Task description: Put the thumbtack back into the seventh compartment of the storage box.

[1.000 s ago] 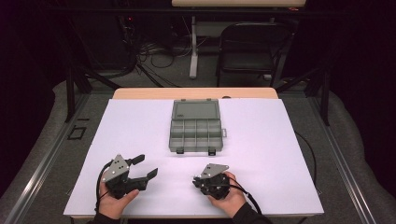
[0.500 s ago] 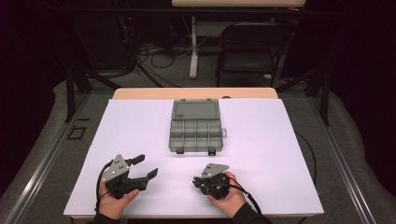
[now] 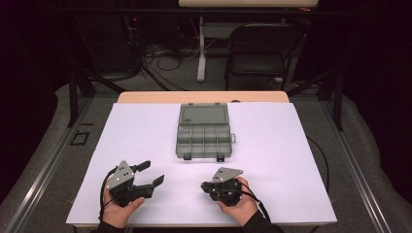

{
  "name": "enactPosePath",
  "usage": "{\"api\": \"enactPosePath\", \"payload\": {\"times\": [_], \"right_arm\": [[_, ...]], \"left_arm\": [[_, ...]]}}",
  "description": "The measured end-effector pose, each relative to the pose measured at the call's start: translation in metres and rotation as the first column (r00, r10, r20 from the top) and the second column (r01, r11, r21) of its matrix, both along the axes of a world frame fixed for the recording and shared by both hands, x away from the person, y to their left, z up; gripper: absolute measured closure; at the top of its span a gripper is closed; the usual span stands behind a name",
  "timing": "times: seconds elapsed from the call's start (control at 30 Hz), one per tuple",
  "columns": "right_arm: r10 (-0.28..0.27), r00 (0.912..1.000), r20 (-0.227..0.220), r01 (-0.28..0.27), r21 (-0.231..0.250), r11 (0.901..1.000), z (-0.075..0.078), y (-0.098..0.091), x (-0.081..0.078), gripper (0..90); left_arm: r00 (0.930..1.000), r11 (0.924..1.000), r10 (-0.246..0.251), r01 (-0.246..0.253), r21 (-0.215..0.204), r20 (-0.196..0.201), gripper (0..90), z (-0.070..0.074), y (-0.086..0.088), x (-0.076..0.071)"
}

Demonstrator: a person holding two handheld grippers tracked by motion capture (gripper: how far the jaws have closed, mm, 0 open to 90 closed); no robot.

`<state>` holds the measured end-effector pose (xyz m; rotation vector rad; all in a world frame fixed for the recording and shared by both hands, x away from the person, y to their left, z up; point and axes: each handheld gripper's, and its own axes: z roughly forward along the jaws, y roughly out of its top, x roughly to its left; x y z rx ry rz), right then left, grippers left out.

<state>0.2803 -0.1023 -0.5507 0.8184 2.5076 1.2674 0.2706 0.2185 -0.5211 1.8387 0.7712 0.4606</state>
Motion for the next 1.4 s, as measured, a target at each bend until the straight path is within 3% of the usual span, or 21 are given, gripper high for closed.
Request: {"api": "enactPosePath", "payload": {"times": [0.37, 0.7, 0.87, 1.4], "right_arm": [[-0.029, 0.9996, 0.003, 0.029, 0.027, 0.9992, 0.019, -0.008, 0.001, 83.4], [-0.066, 0.9977, 0.017, 0.066, 0.039, 0.9971, 0.039, -0.015, 0.013, 83.4], [-0.093, 0.9954, 0.02, 0.093, 0.035, 0.9951, 0.05, -0.019, 0.024, 83.4], [-0.155, 0.9879, 0.007, 0.155, 0.006, 0.9879, 0.062, -0.015, 0.058, 83.4]], "left_arm": [[1.0, 1.0, 0.001, -0.001, -0.003, -0.001, 27.6, 0.0, 0.001, 0.0], [1.0, 1.0, 0.0, 0.0, -0.006, -0.002, 27.6, 0.0, 0.001, 0.0], [1.0, 1.0, 0.0, 0.0, -0.005, -0.002, 27.6, 0.0, 0.001, 0.0], [1.0, 1.0, 0.0, 0.0, -0.003, -0.001, 27.6, 0.0, 0.001, 0.0]]}}
